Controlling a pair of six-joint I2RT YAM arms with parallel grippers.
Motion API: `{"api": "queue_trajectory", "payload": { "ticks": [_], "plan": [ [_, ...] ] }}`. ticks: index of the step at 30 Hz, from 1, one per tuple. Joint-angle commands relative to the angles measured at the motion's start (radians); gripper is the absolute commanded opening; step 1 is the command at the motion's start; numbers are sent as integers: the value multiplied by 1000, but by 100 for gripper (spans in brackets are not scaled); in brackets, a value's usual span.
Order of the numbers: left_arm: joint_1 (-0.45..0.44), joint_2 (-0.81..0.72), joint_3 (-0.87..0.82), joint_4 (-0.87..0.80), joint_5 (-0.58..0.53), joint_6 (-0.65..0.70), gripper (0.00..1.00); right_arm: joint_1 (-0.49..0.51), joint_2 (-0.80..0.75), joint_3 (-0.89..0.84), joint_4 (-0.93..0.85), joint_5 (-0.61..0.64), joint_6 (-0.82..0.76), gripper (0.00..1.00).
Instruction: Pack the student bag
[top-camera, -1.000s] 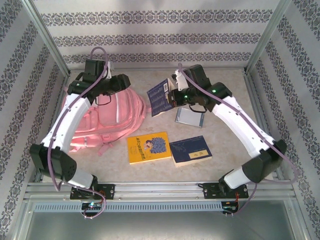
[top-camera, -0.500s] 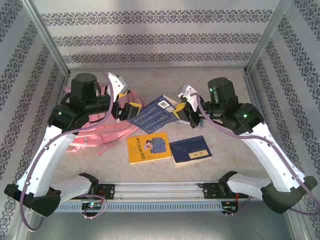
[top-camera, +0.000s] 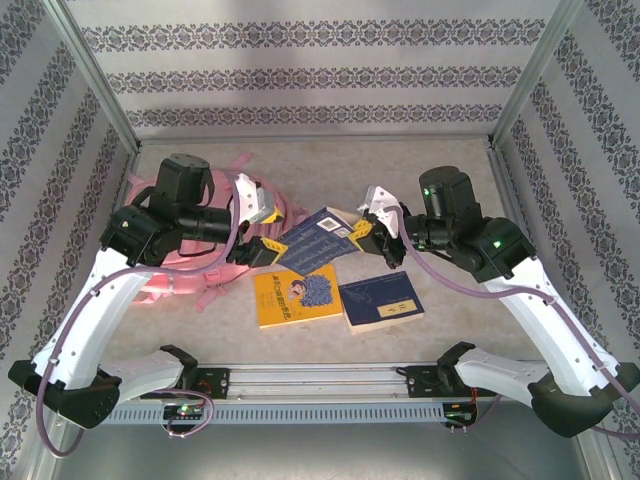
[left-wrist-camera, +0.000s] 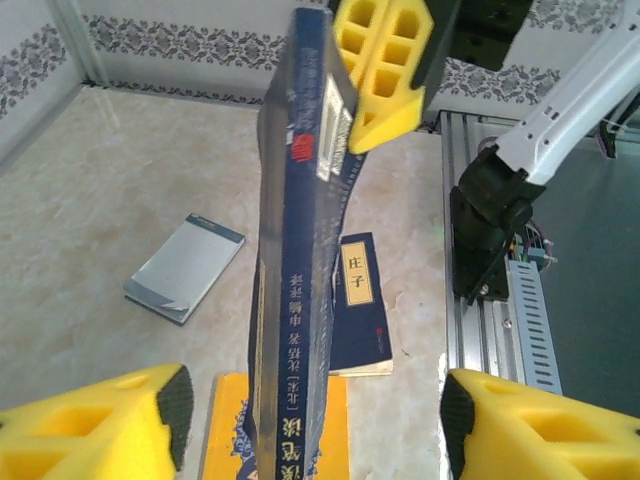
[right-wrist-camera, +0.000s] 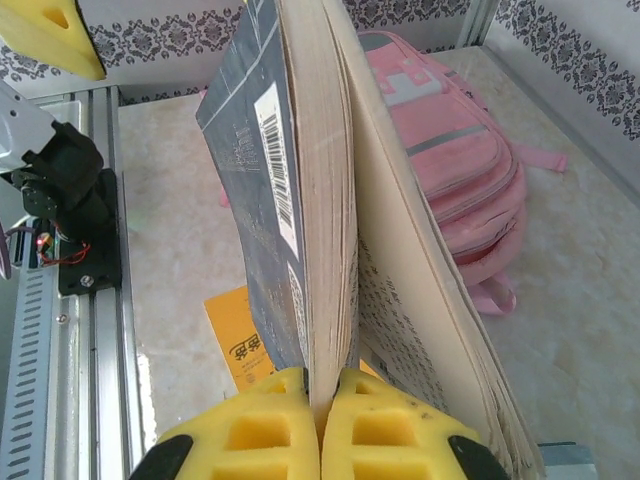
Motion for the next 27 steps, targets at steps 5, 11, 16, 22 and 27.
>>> {"api": "queue_trajectory", "payload": {
  "ticks": [5,11,16,22,27],
  "plan": [
    [-72,40,-1,-59,-13,81,59,17,-24,-11,111,-17,39,0],
    [-115,87,34,-88,-113,146,20,31,-6,2,121,-1,48,0],
    [-124,93,66,-99,-198,205,0,42,-11,-3,103,90,17,0],
    [-135,53,60,-61,-242,263,0,94,-46,-15,118,337,-79,69],
    [-143,53,75,-96,-267,313,0,146,-7,51,97,357,-102,74]
  ]
}}
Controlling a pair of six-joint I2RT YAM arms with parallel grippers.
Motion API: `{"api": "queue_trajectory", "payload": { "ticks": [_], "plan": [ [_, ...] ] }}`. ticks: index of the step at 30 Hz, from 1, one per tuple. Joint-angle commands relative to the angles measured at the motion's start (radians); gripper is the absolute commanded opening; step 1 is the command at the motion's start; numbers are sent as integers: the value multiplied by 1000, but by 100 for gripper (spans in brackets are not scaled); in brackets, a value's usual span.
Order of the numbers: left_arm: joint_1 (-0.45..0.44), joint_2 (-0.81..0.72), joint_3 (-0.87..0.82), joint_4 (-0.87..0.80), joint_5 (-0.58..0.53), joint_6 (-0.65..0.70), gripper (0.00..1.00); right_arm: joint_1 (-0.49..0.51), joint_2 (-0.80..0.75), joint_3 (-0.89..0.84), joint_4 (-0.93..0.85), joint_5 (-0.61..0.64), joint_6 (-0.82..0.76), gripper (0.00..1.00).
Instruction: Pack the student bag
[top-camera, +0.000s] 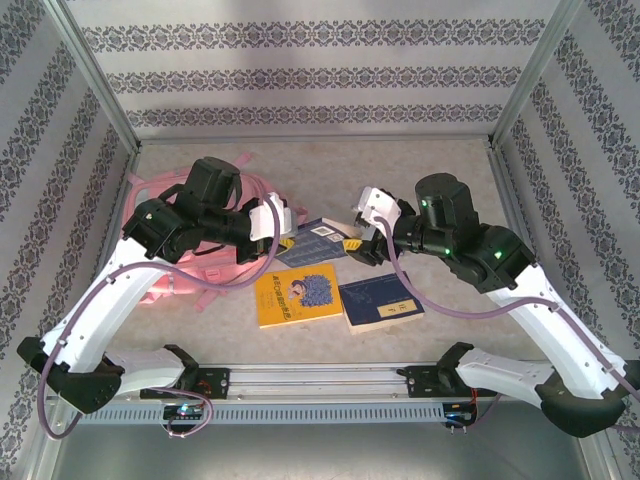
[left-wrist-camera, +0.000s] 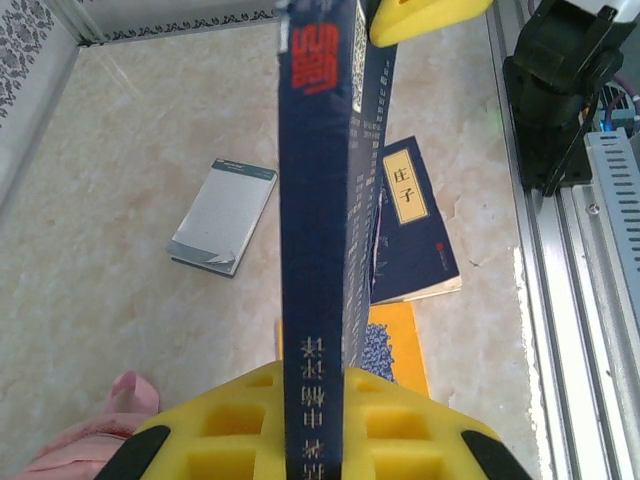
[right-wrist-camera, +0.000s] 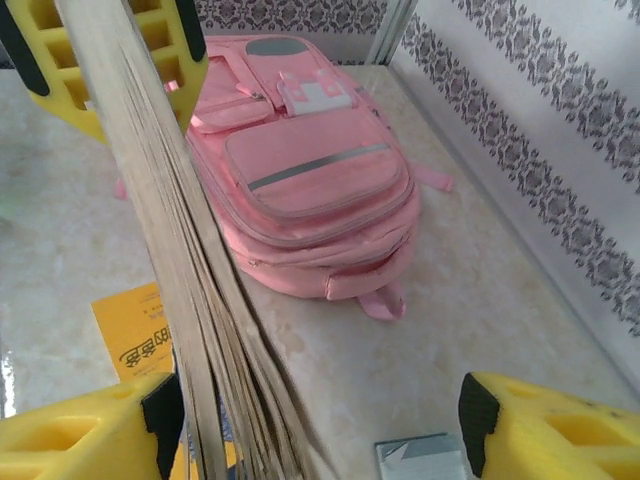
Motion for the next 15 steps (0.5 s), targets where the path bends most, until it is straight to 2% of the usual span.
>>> {"api": "queue_trajectory", "payload": {
  "ticks": [1,7,10,15],
  "plan": [
    [-18,-25,31,-20,-14,78,0,29,28,59,7,45,-35,75],
    [-30,-36,39,-10,-15,105,0,75,110,102,-19,12,-35,72],
    [-30,-33,46,-12,-15,117,0,79,135,102,-15,-20,-20,63],
    [-31,-31,45,-15,-14,133,0,79,145,73,-8,-44,-18,41]
  ]
}}
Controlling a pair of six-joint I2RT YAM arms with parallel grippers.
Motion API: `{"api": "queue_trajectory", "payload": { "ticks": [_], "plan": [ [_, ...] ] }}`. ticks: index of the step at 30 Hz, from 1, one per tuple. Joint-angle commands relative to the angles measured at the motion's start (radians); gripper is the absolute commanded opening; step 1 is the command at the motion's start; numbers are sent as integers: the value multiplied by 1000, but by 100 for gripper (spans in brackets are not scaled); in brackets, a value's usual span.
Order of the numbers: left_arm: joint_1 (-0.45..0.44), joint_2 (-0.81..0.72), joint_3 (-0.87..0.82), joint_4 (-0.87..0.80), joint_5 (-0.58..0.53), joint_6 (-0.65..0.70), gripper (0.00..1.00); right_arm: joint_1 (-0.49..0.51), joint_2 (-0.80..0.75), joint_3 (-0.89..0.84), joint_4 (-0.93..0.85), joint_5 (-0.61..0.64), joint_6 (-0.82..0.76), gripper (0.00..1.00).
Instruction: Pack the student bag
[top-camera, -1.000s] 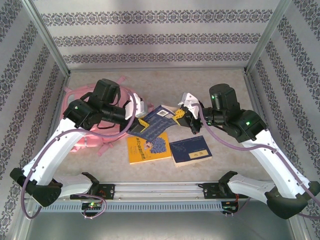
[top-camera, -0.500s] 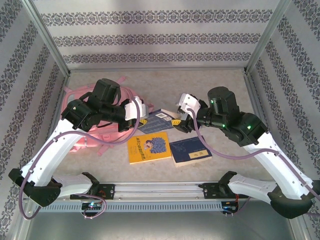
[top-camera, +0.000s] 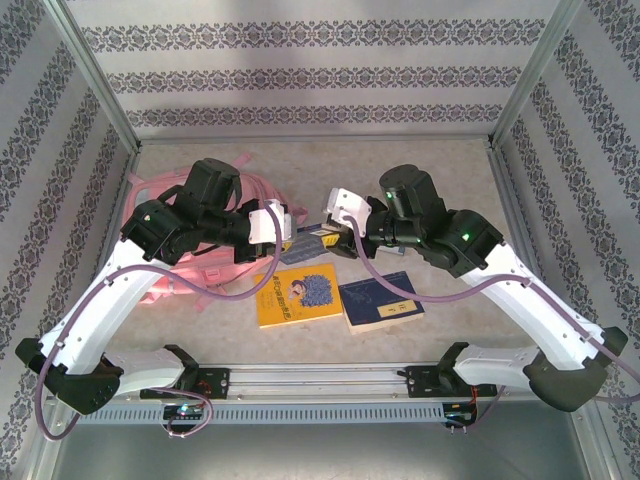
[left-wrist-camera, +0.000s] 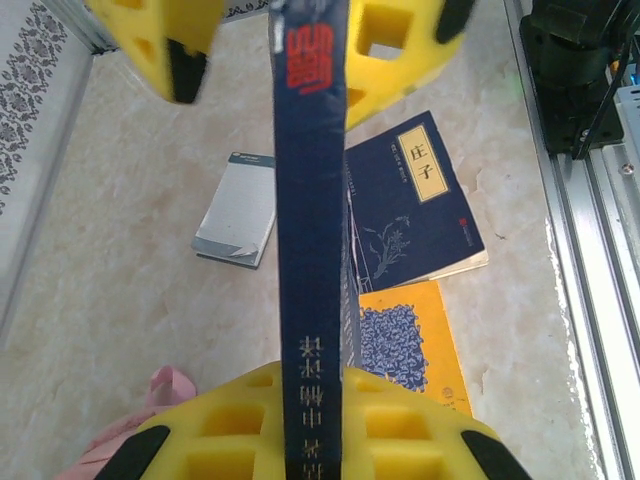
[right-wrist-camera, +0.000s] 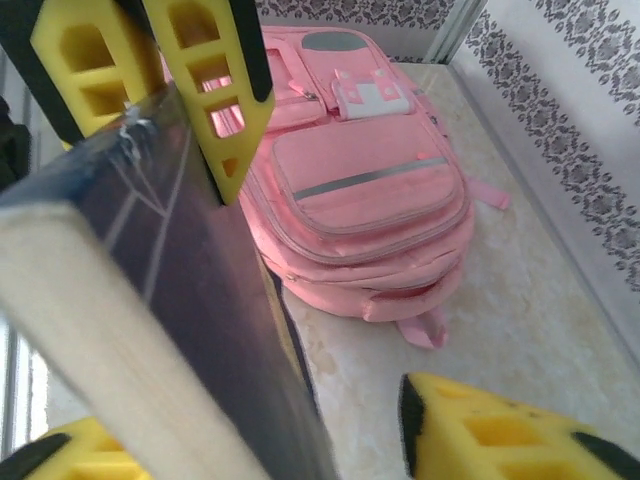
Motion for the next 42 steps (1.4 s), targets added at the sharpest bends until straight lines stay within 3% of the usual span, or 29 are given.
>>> {"api": "queue_trajectory", "payload": {
  "ticks": [1,3,6,8,10,13,14,20,25,29,35,42],
  "plan": [
    [-17,-25,36,-8,35,53,0,5,1,-10,-3,-28,2,37],
    [-17,-22,38,-13,37,62,0,5,3,-16,-6,-53,-4,27],
    [-17,-19,35,-8,25,59,0,0,7,-18,-14,-80,-14,0],
    [-17,-15,25,13,1,21,4,-22,2,-24,-7,-94,7,0],
    [-17,-13,6,51,-45,-55,36,-62,-21,-39,22,-104,58,0],
    [-9,-11,-37,140,-90,-237,59,-144,-78,-92,116,-81,242,0],
    [-8,-5,-49,169,-103,-306,62,-173,-92,-98,128,-54,314,0],
    [22,86,-50,216,-241,-772,61,-220,-127,-93,23,239,489,0],
    [166,217,4,118,-352,-1079,48,-230,-129,-131,-27,257,522,0],
    [261,298,20,114,-351,-1236,51,-257,-108,-135,-56,265,681,0],
    [305,467,162,1,-413,-1308,57,-281,-50,-106,-114,189,845,0],
    [415,498,115,58,-431,-1311,58,-290,-48,-131,-102,116,896,0]
  ]
}}
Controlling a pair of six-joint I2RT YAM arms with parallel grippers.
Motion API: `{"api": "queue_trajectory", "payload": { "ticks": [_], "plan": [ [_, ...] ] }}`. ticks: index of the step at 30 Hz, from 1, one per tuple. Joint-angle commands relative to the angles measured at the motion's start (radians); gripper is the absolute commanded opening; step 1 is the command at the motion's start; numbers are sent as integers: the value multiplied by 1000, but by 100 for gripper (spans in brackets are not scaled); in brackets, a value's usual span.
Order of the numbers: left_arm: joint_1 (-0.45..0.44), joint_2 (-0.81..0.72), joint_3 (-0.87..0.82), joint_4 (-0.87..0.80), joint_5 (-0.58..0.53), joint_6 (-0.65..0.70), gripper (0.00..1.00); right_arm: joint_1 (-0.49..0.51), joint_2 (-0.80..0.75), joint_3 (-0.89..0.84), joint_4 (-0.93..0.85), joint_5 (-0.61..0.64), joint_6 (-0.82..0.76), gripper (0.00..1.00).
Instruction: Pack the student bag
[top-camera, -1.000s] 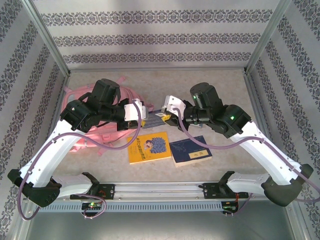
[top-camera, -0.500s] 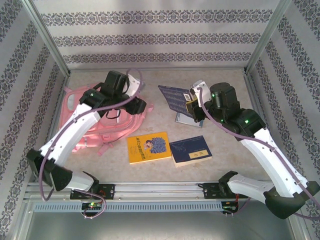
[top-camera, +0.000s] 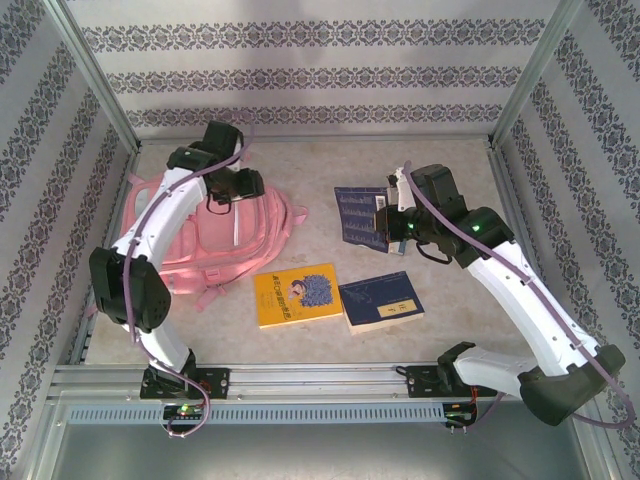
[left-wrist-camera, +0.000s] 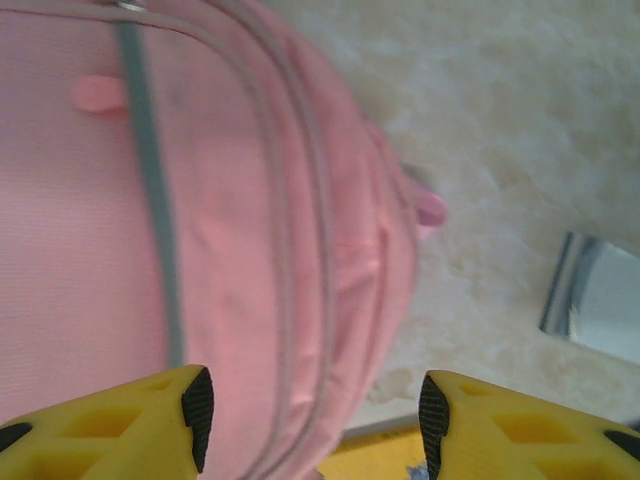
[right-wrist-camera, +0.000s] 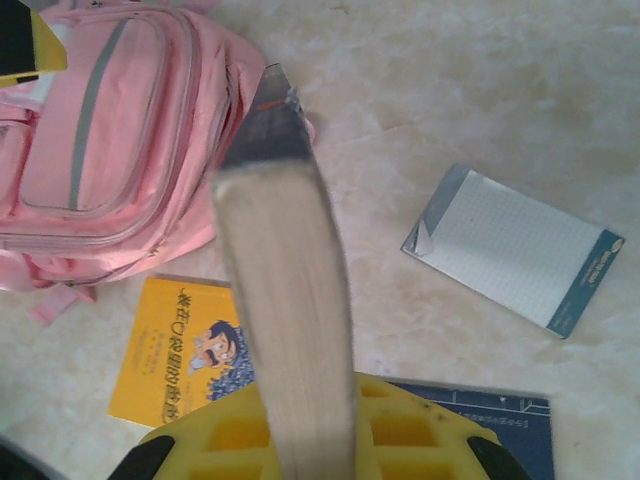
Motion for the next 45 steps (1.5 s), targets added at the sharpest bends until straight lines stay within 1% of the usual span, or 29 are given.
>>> {"api": "queue_trajectory", "payload": {
  "ticks": [1,5,10,14,19,21,22,24,26,27,29,31,35,40,42,44,45],
  "plan": [
    [49,18,-11,-12,-25,-31,58,-13,-8,4,12,-55,56,0],
    [99,51,-25,36,19,-31,58,-15,-6,-4,3,-62,56,0],
    [121,115,-15,84,101,-19,57,-18,-8,-20,0,-69,66,0],
    [122,166,-8,114,158,-25,54,-20,-5,-40,-5,-71,67,0],
    [123,208,-9,150,212,-40,47,-21,-6,-70,-3,-73,68,0],
    [122,223,6,147,213,-34,42,-21,-7,-82,3,-78,70,0],
    [122,231,15,143,216,-30,37,-21,-8,-87,7,-80,73,0],
    [122,241,29,135,226,-28,25,-22,-8,-91,8,-79,71,0],
    [121,244,40,115,237,-21,10,-22,-13,-89,11,-63,69,0],
    [121,240,46,104,241,-16,5,-23,-14,-86,11,-55,67,0],
    [111,216,57,72,249,1,0,-32,-14,-75,15,-48,68,0],
    [89,177,77,36,238,19,0,-39,-12,-70,26,-42,76,0],
    [34,102,168,-70,200,74,0,-51,-13,-70,58,-29,109,0],
    [27,-24,234,-152,166,133,0,-66,-33,-47,76,7,134,0],
    [28,-87,217,-149,171,148,0,-76,-34,-28,85,-27,141,0],
    [27,-132,211,-151,220,166,0,-69,-25,-6,109,-102,129,0],
    [28,-148,211,-157,229,171,0,-60,-24,5,112,-117,127,0]
  ]
}}
